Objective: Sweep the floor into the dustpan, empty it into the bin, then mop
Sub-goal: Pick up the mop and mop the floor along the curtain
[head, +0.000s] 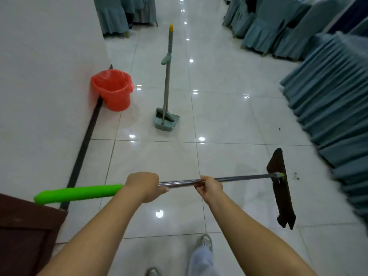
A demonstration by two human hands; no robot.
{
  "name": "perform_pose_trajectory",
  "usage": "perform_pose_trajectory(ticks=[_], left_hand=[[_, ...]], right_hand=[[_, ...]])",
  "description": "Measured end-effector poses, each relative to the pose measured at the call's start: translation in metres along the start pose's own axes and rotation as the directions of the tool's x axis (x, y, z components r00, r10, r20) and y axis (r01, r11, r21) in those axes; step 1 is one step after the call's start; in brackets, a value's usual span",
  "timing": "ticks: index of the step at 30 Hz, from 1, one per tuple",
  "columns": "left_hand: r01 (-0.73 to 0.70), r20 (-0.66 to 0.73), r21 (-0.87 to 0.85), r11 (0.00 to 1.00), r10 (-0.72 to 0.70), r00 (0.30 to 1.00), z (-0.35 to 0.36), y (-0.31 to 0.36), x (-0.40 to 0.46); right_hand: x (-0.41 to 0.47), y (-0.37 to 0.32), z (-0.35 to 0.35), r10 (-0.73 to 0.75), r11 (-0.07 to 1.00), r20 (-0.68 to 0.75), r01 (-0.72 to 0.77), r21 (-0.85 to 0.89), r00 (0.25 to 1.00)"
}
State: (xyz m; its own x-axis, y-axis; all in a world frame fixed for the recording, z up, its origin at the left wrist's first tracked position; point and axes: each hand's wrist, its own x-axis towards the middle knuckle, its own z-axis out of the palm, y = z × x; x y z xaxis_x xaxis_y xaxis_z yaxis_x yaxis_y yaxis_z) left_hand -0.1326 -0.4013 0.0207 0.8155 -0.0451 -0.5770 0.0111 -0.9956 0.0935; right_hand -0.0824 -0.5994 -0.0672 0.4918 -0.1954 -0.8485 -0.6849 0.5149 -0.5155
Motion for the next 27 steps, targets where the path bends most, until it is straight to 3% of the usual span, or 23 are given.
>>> perform_pose_trajectory(ticks=[9,14,17,27], left_hand=[[-0.037,0.033,-0.132,0.991,0.042,0.999,0.027,0.139,0.061],[0.041,0.03,-0.184,0.982,-0.036,0.999,0.048,0.203,0.095],[0.059,-0.011,-0.151,0.987,-0.061,0.998,0.047,0.252,0.121],[0.126,-0.006,-0.2,0.972,-0.13,0.992,0.053,0.342,0.167]], right_hand=[[0.07,-0.082,-0.103,-0.045,0.998,-0.061,0.048,0.05,0.997],[0.084,-0.095,-0.136,0.006,1.0,0.158,-0.008,0.01,0.987],[0.096,-0.11,-0.151,0.043,0.999,0.211,-0.048,0.02,0.977],[0.108,-0.175,-0.243,0.097,0.911,0.121,-0.039,-0.411,0.988]])
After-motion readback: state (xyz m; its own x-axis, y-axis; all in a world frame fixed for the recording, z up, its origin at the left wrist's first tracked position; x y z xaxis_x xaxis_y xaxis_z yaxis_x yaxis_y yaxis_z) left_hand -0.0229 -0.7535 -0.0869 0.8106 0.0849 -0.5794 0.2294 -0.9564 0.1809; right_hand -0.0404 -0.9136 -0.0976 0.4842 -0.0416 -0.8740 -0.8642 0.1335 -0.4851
